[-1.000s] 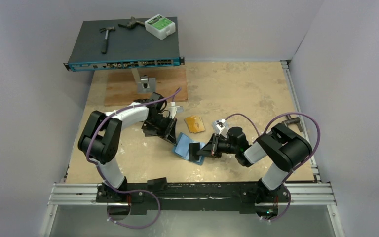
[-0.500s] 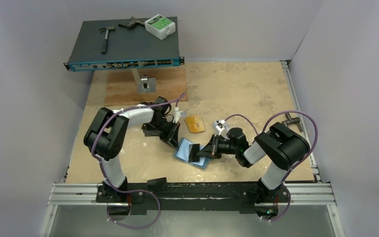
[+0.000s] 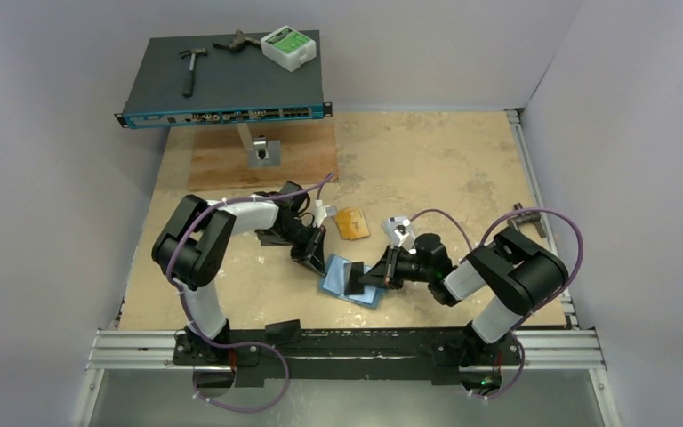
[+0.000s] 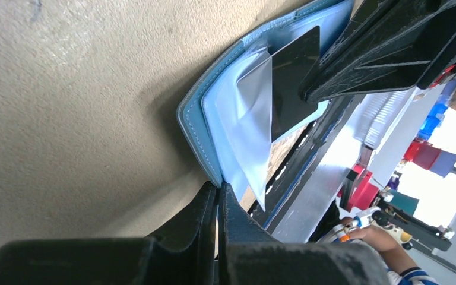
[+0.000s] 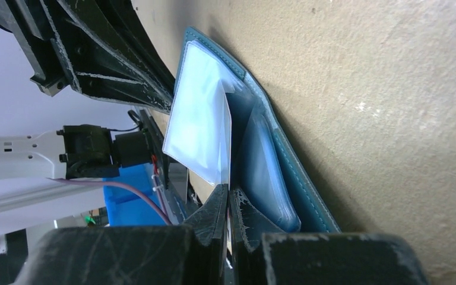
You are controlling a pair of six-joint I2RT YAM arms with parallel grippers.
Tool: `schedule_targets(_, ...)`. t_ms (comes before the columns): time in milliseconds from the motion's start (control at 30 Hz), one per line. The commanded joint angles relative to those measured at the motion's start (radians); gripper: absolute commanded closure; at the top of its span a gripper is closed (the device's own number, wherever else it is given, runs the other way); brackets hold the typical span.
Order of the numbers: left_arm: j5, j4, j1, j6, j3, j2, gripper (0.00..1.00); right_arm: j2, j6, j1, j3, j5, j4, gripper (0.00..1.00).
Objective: Put the credit cards into the card holder
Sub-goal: Insert the credit card into the card holder.
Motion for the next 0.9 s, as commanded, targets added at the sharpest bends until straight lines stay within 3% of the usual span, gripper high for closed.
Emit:
schedule_targets(0, 0.082, 0.061, -0.013, -0.058, -0.030, 0.005, 1.00, -0.026, -0.013, -0.008, -0.017, 0.070, -0.002, 1.00)
schedule_targets(500, 0.075, 0.094, -0.024, -0.072, -0.047, 0.018, 1.00, -0.157, -0.060, -0.007, -0.046, 0.092, -0.161, 1.00)
schedule_targets(867, 0.094, 0.130, -0.023, -0.102, -0.062, 0.039, 1.00, -0.202, -0.001, -0.007, -0.095, 0.141, -0.109, 1.00)
